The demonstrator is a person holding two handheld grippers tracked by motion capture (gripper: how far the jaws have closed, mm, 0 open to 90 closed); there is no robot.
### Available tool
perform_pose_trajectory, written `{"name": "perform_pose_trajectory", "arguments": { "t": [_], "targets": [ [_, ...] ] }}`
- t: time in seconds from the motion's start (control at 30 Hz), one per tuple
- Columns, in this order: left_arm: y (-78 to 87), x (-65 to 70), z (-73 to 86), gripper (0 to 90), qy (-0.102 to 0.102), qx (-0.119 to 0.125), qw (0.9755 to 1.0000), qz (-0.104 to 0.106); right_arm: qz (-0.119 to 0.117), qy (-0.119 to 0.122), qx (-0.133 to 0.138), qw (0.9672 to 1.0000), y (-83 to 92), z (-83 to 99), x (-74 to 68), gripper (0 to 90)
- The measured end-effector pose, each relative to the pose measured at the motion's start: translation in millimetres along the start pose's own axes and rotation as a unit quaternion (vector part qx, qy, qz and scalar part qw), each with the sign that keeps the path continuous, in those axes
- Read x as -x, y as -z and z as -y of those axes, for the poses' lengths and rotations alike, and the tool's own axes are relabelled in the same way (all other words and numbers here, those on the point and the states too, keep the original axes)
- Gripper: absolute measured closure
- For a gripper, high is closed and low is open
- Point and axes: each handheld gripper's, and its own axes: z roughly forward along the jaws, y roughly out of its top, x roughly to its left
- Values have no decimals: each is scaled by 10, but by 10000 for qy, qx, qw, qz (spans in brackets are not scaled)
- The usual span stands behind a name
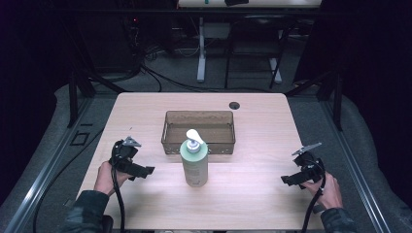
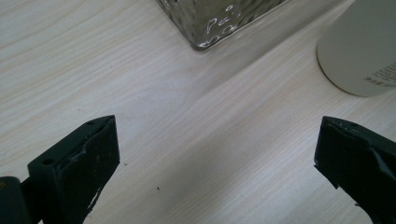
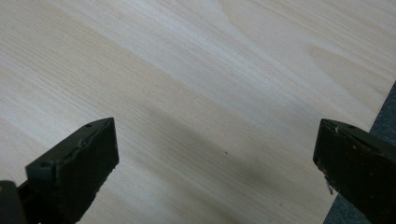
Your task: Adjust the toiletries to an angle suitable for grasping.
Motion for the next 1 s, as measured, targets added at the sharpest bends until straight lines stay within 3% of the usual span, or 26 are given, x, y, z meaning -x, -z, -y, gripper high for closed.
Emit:
{"name": "perform_pose_trajectory", "arguments": {
  "t": [0.47,0.73,0.77,1.0],
  "targets": [
    [58,68,-83,0,-82,12,9996,262,-89,37,-52,9999,-14,-23,-40,0],
    [103,217,-207,0,-273,116,9983,495,-114,42,-71,9999,-9,-28,-42,0],
    [120,267,-242,0,-307,164,9976,598,-130,34,-73,9999,-5,-29,-43,0],
    [167,439,-365,0,-556,224,9952,778,-131,29,-83,9999,-1,-33,-46,0]
  ]
}}
